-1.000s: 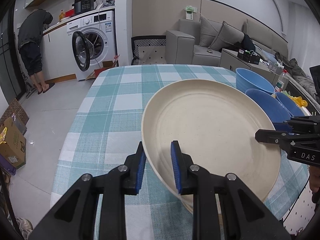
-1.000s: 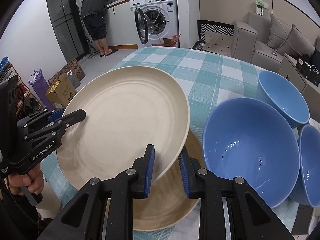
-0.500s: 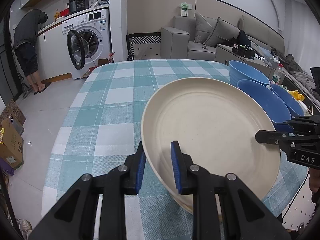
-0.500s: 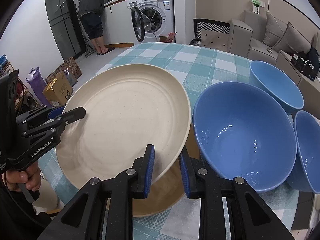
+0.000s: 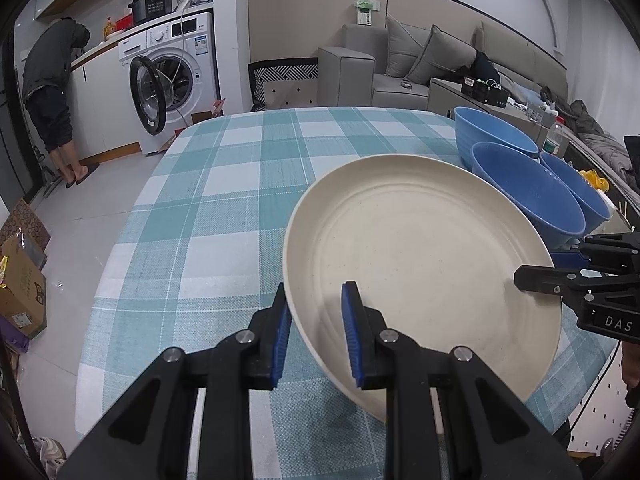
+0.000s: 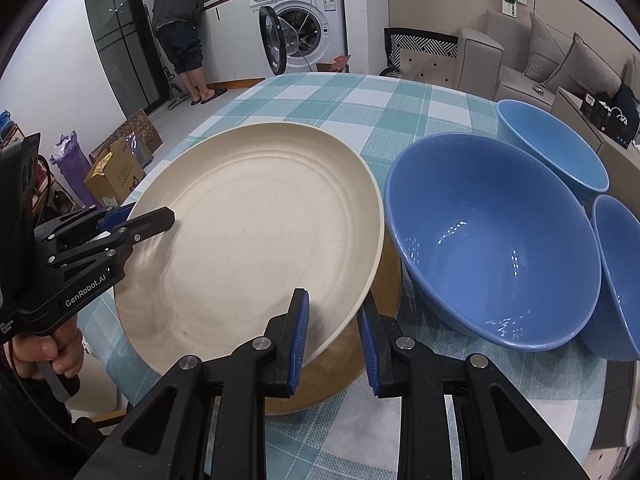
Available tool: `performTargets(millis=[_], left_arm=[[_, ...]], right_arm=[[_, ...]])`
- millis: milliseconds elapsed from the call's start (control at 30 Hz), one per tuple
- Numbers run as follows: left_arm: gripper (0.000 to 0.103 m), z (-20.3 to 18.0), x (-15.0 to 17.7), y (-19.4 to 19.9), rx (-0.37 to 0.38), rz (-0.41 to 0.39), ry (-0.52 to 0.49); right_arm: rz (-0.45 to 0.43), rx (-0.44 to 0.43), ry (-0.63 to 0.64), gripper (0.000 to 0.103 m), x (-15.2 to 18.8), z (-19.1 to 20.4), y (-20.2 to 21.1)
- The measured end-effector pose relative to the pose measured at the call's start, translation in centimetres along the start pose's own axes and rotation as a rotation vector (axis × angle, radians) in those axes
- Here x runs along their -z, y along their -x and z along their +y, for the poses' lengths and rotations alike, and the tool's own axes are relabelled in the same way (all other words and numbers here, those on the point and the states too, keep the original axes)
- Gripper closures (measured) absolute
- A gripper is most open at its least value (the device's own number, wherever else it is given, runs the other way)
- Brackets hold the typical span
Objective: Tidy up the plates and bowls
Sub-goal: 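Carry the held plates beside the blue bowls with both tools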
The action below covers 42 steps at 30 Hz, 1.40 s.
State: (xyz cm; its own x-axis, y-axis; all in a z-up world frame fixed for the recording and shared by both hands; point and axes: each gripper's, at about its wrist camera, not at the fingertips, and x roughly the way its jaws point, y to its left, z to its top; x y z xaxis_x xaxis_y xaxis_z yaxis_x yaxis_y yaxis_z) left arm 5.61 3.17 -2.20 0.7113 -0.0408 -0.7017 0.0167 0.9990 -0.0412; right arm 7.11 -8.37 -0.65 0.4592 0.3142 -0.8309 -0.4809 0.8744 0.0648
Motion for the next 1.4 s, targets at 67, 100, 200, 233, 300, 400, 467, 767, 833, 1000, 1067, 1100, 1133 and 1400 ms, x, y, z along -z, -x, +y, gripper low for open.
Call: performTargets(millis=[67, 100, 200, 233, 300, 400, 467, 767, 833, 1000, 1067, 1100, 1133, 1400], left_arm=[[0.08, -0.1, 0.1, -0.1, 0.001, 0.002, -0.003], [0.08, -0.1, 0.1, -0.2, 0.004, 0.005, -0.001], [0.08, -0.3, 0.2, -0.5, 0.006, 0.012, -0.004], [0.08, -0.3, 0.3, -0.6, 0.008, 0.013, -0.004], [0.08, -0.3, 0.3, -0.7, 0.011, 0.016, 0.0], [0.08, -0.4, 0.5, -1.0, 0.01, 0.023, -0.001], [0.08, -0.4, 0.6, -1.2, 0.01, 0.028, -0.002], [0.08, -0.5, 0.9, -1.7, 0.01, 0.042, 0.0], [0.079, -0.5, 1.0, -1.7, 0.011, 0.043, -0.004], [0.079, -0.6, 1.1, -1.9, 0.015, 0.05, -0.003], [0.079, -0.6, 1.2, -1.9, 0.016, 0.051, -0.004], [0.079, -0.6, 1.2, -2.0, 0.017, 0.052, -0.004], [0.079, -0.6, 1.2, -2.0, 0.017, 0.053, -0.002], [0.079, -0.7, 1.3, -2.1, 0.011, 0.057, -0.01]], right_arm=[[0.004, 0.002, -0.002, 0.078, 0.2, -0.1, -0.1], [0.004, 0.003, -0.004, 0.078, 0.3, -0.2, -0.2], [0.009, 0.013, -0.001, 0.078, 0.5, -0.2, -0.3], [0.01, 0.016, 0.001, 0.078, 0.6, -0.3, -0.3], [0.012, 0.019, 0.001, 0.078, 0.7, -0.3, -0.4], [0.016, 0.031, 0.011, 0.078, 0.9, -0.2, -0.6], [0.017, 0.04, 0.018, 0.078, 1.1, -0.1, -0.6], [0.019, 0.065, 0.041, 0.078, 1.3, 0.2, -0.8], [0.017, 0.073, 0.048, 0.078, 1.4, 0.4, -0.6], [0.021, 0.098, 0.064, 0.078, 1.5, 0.6, -0.5], [0.022, 0.102, 0.07, 0.078, 1.5, 0.7, -0.6], [0.024, 0.102, 0.07, 0.078, 1.5, 0.6, -0.6], [0.026, 0.104, 0.07, 0.078, 1.4, 0.7, -0.7], [0.038, 0.167, 0.128, 0.076, 1.7, 1.5, -0.9]])
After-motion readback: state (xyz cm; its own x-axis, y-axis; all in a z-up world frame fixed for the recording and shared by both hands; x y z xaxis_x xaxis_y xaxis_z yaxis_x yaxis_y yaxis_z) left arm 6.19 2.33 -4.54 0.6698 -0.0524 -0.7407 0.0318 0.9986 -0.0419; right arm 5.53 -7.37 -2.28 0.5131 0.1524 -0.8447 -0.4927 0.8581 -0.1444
